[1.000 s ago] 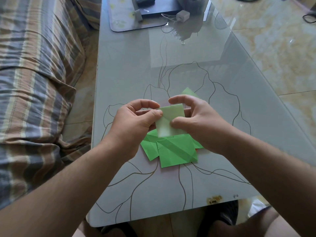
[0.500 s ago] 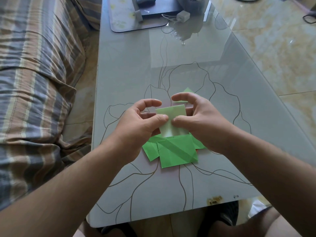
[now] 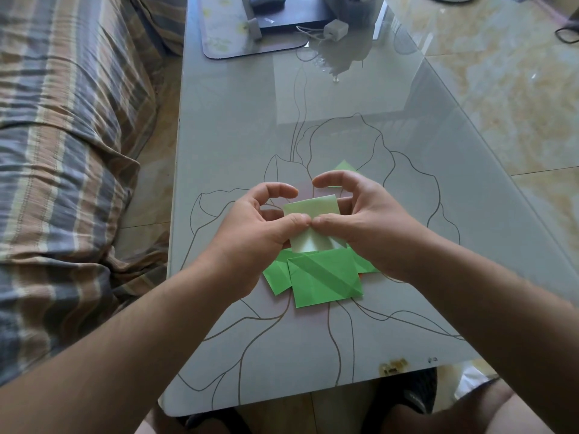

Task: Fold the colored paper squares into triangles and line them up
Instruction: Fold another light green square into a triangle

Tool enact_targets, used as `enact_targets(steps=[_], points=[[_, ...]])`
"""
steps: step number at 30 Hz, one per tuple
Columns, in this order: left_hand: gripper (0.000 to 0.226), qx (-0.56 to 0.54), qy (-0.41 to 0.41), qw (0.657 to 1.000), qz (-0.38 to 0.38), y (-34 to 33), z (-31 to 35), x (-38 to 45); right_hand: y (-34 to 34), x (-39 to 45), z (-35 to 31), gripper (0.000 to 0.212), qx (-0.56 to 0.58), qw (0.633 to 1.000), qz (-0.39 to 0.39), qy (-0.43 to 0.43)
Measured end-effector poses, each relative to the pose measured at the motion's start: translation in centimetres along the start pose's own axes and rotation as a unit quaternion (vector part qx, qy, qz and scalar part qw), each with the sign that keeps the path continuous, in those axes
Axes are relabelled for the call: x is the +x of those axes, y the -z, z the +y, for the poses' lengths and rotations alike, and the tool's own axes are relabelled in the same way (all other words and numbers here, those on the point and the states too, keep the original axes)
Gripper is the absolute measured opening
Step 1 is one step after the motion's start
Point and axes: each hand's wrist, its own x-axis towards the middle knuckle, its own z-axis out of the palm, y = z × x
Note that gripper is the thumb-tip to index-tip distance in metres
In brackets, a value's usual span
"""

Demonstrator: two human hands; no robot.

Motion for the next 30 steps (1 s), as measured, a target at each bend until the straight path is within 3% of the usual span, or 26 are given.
enact_targets(steps=[30], points=[[0.037, 0.011, -0.001, 1.000, 0.016, 1.4, 0.5, 0.9, 0.0, 0.0, -0.1, 0.058, -0.025, 0.999, 0.018, 0.019]])
